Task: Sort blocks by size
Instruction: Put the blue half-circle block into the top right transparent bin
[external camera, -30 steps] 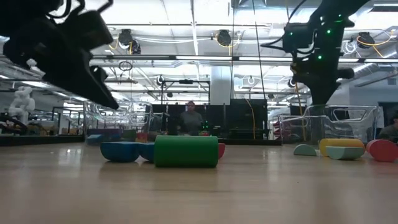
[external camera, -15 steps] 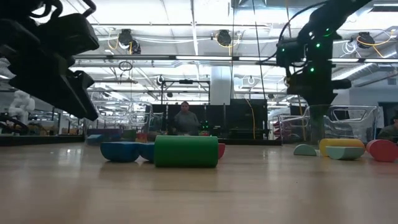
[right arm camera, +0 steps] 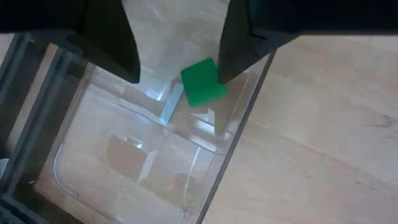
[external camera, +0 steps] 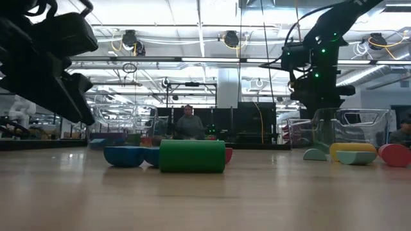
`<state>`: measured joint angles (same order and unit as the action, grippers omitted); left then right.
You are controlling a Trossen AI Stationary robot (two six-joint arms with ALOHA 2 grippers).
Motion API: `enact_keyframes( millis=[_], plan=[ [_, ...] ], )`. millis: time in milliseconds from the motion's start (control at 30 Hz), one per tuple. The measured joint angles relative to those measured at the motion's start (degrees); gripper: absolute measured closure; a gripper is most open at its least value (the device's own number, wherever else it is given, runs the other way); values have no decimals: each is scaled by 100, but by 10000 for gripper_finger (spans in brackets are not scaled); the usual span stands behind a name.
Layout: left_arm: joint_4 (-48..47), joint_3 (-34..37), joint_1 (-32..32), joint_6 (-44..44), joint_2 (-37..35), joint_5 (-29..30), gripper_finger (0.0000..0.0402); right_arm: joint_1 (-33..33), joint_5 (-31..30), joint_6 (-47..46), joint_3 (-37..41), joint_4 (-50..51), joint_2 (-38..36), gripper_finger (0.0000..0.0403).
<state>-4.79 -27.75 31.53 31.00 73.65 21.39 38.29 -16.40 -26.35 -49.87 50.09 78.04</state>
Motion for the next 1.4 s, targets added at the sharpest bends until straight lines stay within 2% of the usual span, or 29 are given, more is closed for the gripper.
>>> enact_keyframes(
  millis=[133, 233, 367, 467, 600, 700, 933, 1167, 1300, 1400],
  plan=[
    [-453, -1, 66, 448, -10, -13, 226, -129, -2, 24, 0, 13, -63, 187],
    [-1063, -55, 96, 1116, -55, -101, 226, -376, -184, 135, 0, -118, -278, 188],
    [-2189, -388, 97, 1833, -66, -549, 226, -918, -1194, -169, -2, -460, -810, 194],
    [-2947, -733, 143, 2163, -66, -915, 226, -1361, -1704, -395, -2, -738, -1261, 194],
    [-3774, -1261, 342, 2537, -68, -1605, 226, -1954, -1762, -647, -2, -988, -1690, 194],
    [-4040, -1580, 625, 2857, -72, -1937, 226, -2403, -1768, -827, -2, -1055, -1795, 194],
    [-4189, -1661, 1509, 3688, -72, -2092, 226, -3334, -1805, -1049, -2, -1391, -1437, 195],
    [-4652, -1659, 2296, 4186, -43, -2089, 226, -3937, -1810, -1055, -2, -1974, -810, 195],
    [-4708, -1659, 2646, 4149, 125, -2081, 226, -4174, -1808, -1056, -2, -2279, -421, 195],
    [-4599, -1659, 2825, 3603, 302, -2051, 226, -4276, -1808, -1057, -2, -2470, -174, 195]
  ],
)
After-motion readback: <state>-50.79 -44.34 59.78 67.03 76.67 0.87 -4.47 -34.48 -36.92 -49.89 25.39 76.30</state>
